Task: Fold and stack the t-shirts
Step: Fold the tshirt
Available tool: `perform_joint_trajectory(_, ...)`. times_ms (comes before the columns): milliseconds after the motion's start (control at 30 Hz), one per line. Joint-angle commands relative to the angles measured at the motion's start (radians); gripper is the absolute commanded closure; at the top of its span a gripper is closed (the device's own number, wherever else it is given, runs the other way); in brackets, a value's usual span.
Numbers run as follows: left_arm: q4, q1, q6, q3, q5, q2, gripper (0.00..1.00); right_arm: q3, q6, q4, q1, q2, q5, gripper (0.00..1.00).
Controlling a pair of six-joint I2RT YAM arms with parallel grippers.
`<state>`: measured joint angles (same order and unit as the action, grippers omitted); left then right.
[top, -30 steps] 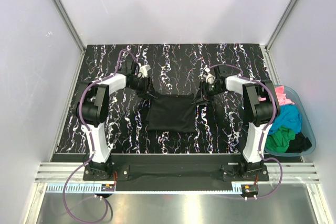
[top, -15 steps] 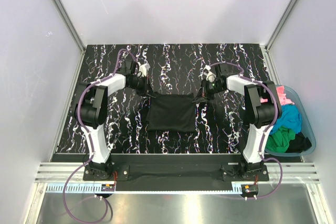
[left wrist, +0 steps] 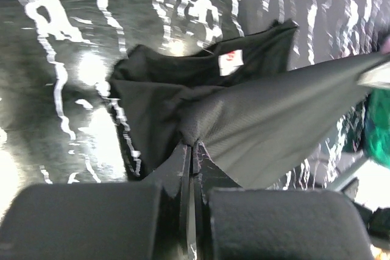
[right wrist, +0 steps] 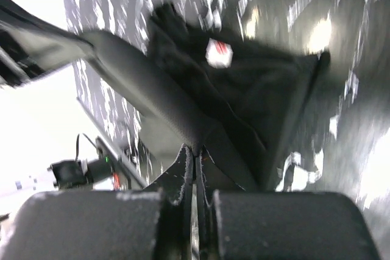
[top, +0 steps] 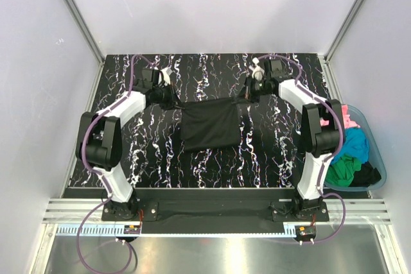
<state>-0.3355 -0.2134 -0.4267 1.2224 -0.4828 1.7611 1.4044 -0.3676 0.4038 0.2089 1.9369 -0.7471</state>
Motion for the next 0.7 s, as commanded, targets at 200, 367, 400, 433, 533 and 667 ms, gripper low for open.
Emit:
perform_joint_trajectory(200,0.105,0.052,-0.093,0.08,0.042,0.181,1.0,0.186,-0.041,-0.043,0.006,0.221,0.04,0.95)
perform_joint_trajectory(367,0.095,0.054,-0.083,0.193,-0.007,0.264,0.98,0.214,-0.034,-0.042,0.001,0.237,0.103,0.9)
perform_joint_trajectory(400,0.09,0.054,-0.084,0.207,-0.011,0.282,0.99,0.225,-0.033,-0.039,0.0,0.24,0.11,0.91)
perform_joint_trajectory(433,0.089,0.054,-0.086,0.23,-0.013,0.287,0.99,0.228,-0.025,-0.037,-0.003,0.24,0.118,0.93)
perform_joint_trajectory(533,0.09,0.052,-0.09,0.258,-0.034,0.302,1.0,0.22,-0.034,-0.049,-0.009,0.231,0.14,0.97)
perform_joint_trajectory(667,0.115,0.052,-0.096,0.269,-0.062,0.307,1.0,0.205,-0.039,-0.062,-0.014,0.217,0.15,0.98)
